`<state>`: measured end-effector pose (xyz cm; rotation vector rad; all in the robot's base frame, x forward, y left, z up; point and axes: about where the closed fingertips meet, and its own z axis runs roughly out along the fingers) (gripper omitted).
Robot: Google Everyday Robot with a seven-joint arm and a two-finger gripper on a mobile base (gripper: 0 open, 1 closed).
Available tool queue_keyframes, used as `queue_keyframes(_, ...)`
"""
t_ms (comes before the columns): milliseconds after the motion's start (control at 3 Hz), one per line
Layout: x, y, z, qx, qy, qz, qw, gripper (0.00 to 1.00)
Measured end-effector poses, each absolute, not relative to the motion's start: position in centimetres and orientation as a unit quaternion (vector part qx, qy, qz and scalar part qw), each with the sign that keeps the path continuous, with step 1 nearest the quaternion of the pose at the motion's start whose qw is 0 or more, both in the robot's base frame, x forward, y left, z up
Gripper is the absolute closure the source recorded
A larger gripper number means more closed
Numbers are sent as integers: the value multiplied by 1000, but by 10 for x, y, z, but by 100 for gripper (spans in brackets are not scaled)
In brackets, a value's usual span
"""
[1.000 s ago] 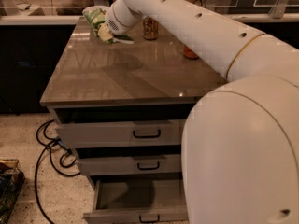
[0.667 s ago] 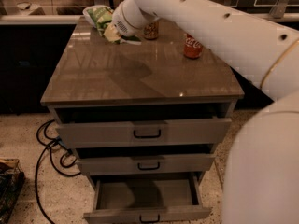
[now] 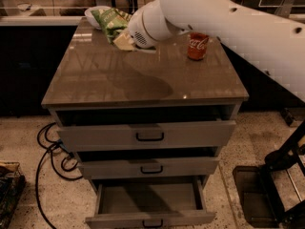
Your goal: Place green jalapeno chip bag into bottom drawer
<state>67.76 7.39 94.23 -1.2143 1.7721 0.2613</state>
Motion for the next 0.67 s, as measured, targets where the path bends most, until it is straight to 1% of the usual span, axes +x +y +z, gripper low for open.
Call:
queue_keyframes(333, 644, 57, 946, -512, 711, 95, 473, 100)
queue_keyframes(667, 625, 48, 944, -541, 699, 94, 458, 100)
